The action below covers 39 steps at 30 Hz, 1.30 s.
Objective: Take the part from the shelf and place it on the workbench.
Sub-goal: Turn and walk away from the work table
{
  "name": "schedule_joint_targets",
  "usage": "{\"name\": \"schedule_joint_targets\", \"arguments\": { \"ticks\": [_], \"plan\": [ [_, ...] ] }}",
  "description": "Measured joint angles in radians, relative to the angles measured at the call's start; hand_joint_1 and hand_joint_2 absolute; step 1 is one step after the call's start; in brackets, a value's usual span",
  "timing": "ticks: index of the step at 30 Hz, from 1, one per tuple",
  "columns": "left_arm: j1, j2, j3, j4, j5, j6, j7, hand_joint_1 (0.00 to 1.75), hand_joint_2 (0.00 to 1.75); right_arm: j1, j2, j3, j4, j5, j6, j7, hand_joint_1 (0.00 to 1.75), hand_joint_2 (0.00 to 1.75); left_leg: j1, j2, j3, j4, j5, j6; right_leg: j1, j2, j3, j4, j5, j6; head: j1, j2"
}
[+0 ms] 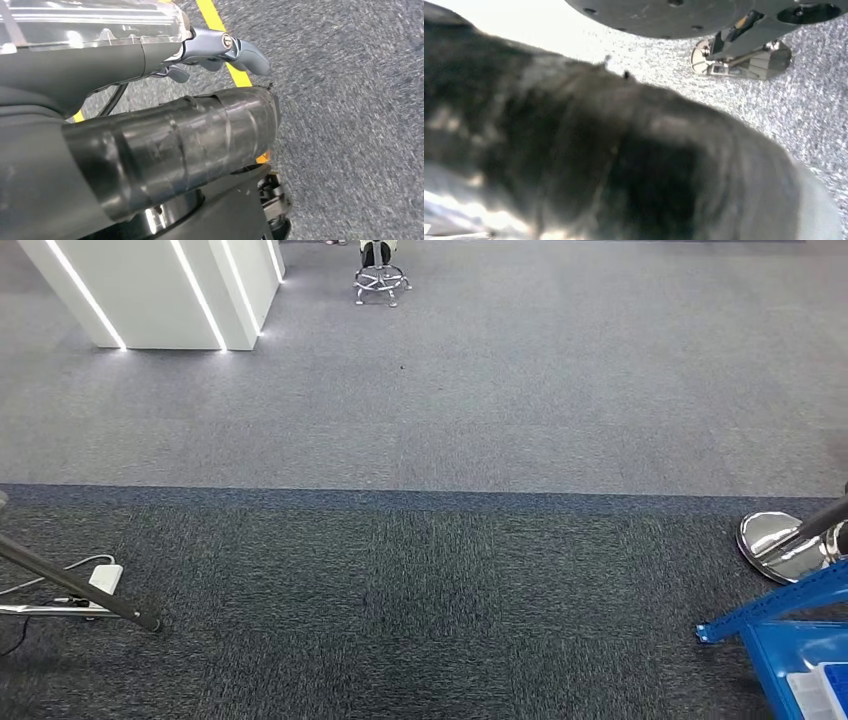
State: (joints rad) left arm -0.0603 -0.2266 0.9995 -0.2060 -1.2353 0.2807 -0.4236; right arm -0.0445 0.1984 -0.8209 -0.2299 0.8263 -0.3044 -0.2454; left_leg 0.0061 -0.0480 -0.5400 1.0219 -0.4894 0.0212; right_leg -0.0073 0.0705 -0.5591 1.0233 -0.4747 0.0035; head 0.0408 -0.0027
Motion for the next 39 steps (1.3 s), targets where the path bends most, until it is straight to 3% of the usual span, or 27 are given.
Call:
{"name": "schedule_joint_targets", "arguments": {
  "ticks": [2,3,5,7,8,9,10,12,14,17,19,22,23,24,25,27,29,31,34,35,37,38,39],
  "plan": [
    [-0.002,0.000,0.000,0.000,-0.002,0.001,0.000,0.00,0.00,0.003,0.000,0.000,0.000,-0.001,0.001,0.000,0.00,0.00,0.002,0.016,0.003,-0.007,0.006,0.011,-0.001,0.005,-0.004,0.002,-0.001,0.012,0.000,0.000],
    [-0.002,-0.001,0.000,0.000,-0.004,0.001,0.000,0.00,0.00,0.004,-0.001,0.000,0.000,-0.002,0.002,0.001,0.00,0.00,0.005,0.025,0.005,-0.012,0.010,0.018,0.000,-0.006,-0.010,0.016,-0.012,0.017,0.001,0.000],
    [-0.001,-0.001,0.000,0.000,-0.010,0.001,0.001,0.00,0.00,0.004,-0.001,0.000,0.000,-0.005,0.004,0.001,0.00,0.00,0.006,0.046,0.006,-0.019,0.014,0.028,-0.001,-0.041,-0.051,0.105,-0.066,0.025,0.003,0.000],
    [0.001,-0.001,0.000,0.000,-0.016,0.002,0.002,0.00,0.00,0.004,-0.001,-0.001,0.000,-0.008,0.004,0.001,0.00,0.00,0.005,0.069,0.005,-0.019,0.013,0.032,-0.003,-0.057,-0.114,0.233,-0.122,0.033,0.003,0.000],
    [0.002,-0.001,0.000,0.000,-0.020,0.003,0.002,0.00,0.00,0.005,-0.001,-0.002,0.000,-0.012,0.004,0.002,0.00,0.00,0.004,0.080,0.005,-0.018,0.012,0.032,-0.005,-0.059,-0.132,0.271,-0.129,0.036,0.003,0.000],
    [0.002,-0.001,-0.001,0.000,-0.027,0.005,0.002,0.00,0.00,0.007,-0.001,-0.003,0.000,-0.018,0.003,0.003,0.00,0.00,0.004,0.088,0.006,-0.018,0.010,0.031,-0.007,-0.062,-0.133,0.272,-0.117,0.038,0.003,0.000],
    [0.001,-0.002,-0.003,0.000,-0.034,0.007,0.003,0.00,0.00,0.009,-0.001,-0.006,0.000,-0.024,0.001,0.004,0.00,0.00,0.004,0.093,0.008,-0.017,0.008,0.029,-0.009,-0.065,-0.114,0.234,-0.089,0.039,0.003,0.000],
    [-0.001,-0.005,-0.009,0.000,-0.044,0.012,0.003,0.00,0.00,0.013,-0.001,-0.014,0.000,-0.031,-0.001,0.008,0.00,0.00,0.004,0.098,0.012,-0.015,0.004,0.022,-0.009,-0.076,-0.040,0.092,-0.027,0.035,0.004,0.000],
    [-0.004,-0.007,-0.016,0.000,-0.051,0.016,0.003,0.00,0.00,0.016,0.000,-0.020,0.000,-0.034,-0.002,0.014,0.00,0.00,0.001,0.101,0.014,-0.013,0.000,0.012,-0.004,-0.084,0.002,0.005,-0.001,0.024,0.003,0.000],
    [-0.006,-0.007,-0.026,0.000,-0.061,0.019,0.009,0.00,0.00,0.018,0.000,-0.025,0.001,-0.034,-0.003,0.021,0.00,0.00,-0.001,0.102,0.015,-0.013,-0.001,-0.005,-0.001,-0.081,0.002,-0.004,-0.001,0.007,0.003,0.000],
    [-0.007,-0.008,-0.029,0.000,-0.067,0.019,0.016,0.00,0.00,0.018,0.001,-0.028,0.001,-0.036,-0.003,0.021,0.00,0.00,0.002,0.086,0.003,0.019,-0.027,-0.015,-0.005,-0.079,0.005,-0.011,0.003,-0.006,0.002,0.000],
    [-0.003,-0.008,-0.034,0.000,-0.071,0.019,0.023,0.00,0.00,0.017,0.002,-0.032,0.001,-0.037,0.002,0.022,0.00,0.00,0.005,0.060,-0.081,0.202,-0.121,-0.023,-0.004,-0.074,0.005,-0.014,0.004,-0.019,0.001,0.000],
    [0.000,-0.008,-0.035,0.000,-0.072,0.019,0.024,0.00,0.00,0.017,0.002,-0.034,0.001,-0.037,0.005,0.022,0.00,0.00,0.006,0.058,-0.109,0.257,-0.138,-0.024,-0.003,-0.072,0.005,-0.013,0.004,-0.020,0.002,0.000],
    [0.001,-0.008,-0.036,0.000,-0.073,0.019,0.025,0.00,0.00,0.017,0.002,-0.035,0.001,-0.037,0.009,0.023,0.00,0.00,0.006,0.057,-0.122,0.280,-0.134,-0.023,-0.002,-0.069,0.005,-0.011,0.003,-0.021,0.001,0.000],
    [0.002,-0.008,-0.036,0.000,-0.074,0.019,0.026,0.00,0.00,0.017,0.002,-0.037,0.001,-0.036,0.012,0.024,0.00,0.00,0.006,0.057,-0.116,0.262,-0.111,-0.022,-0.001,-0.065,0.006,-0.009,0.002,-0.021,0.001,0.000],
    [0.002,-0.008,-0.038,0.000,-0.074,0.019,0.026,0.00,0.00,0.017,0.002,-0.039,0.001,-0.036,0.016,0.026,0.00,0.00,0.005,0.049,-0.062,0.135,-0.037,-0.013,-0.001,-0.057,0.007,-0.004,-0.002,-0.018,0.001,0.000],
    [0.001,-0.008,-0.042,0.000,-0.074,0.018,0.025,0.00,0.00,0.016,0.003,-0.039,0.001,-0.036,0.018,0.027,0.00,0.00,0.004,0.037,-0.013,0.026,0.002,-0.006,0.002,-0.048,0.003,0.003,-0.005,-0.010,0.002,0.000],
    [0.001,-0.008,-0.044,0.000,-0.072,0.017,0.023,0.00,0.00,0.014,0.003,-0.041,0.002,-0.033,0.022,0.028,0.00,0.00,0.000,0.035,-0.003,0.002,0.002,-0.002,0.003,-0.039,-0.003,0.005,-0.004,-0.001,0.002,0.000],
    [0.001,-0.008,-0.044,0.000,-0.059,0.014,0.015,0.00,0.00,0.014,0.002,-0.043,0.002,-0.018,0.027,0.030,0.00,0.00,0.005,0.053,0.000,-0.012,0.012,0.014,0.001,-0.040,-0.010,0.023,-0.018,0.014,0.003,0.000],
    [0.000,-0.009,-0.044,0.000,-0.055,0.013,0.012,0.00,0.00,0.014,0.001,-0.043,0.002,-0.013,0.027,0.029,0.00,0.00,0.008,0.061,0.001,-0.017,0.015,0.020,0.001,-0.045,-0.027,0.060,-0.042,0.018,0.003,0.000],
    [0.000,-0.009,-0.043,0.000,-0.048,0.012,0.009,0.00,0.00,0.013,0.001,-0.042,0.002,-0.005,0.028,0.028,0.00,0.00,0.008,0.077,0.001,-0.019,0.015,0.026,-0.003,-0.056,-0.086,0.184,-0.106,0.026,0.004,0.000],
    [0.000,-0.008,-0.043,0.000,-0.046,0.011,0.008,0.00,0.00,0.012,0.001,-0.042,0.002,-0.003,0.028,0.027,0.00,0.00,0.007,0.087,0.000,-0.018,0.014,0.027,-0.005,-0.058,-0.116,0.244,-0.129,0.029,0.003,0.000],
    [0.001,-0.008,-0.043,0.000,-0.046,0.011,0.008,0.00,0.00,0.013,0.001,-0.042,0.002,-0.003,0.028,0.027,0.00,0.00,0.007,0.096,0.000,-0.018,0.013,0.027,-0.008,-0.060,-0.132,0.275,-0.133,0.033,0.003,0.000]
  ]
}}
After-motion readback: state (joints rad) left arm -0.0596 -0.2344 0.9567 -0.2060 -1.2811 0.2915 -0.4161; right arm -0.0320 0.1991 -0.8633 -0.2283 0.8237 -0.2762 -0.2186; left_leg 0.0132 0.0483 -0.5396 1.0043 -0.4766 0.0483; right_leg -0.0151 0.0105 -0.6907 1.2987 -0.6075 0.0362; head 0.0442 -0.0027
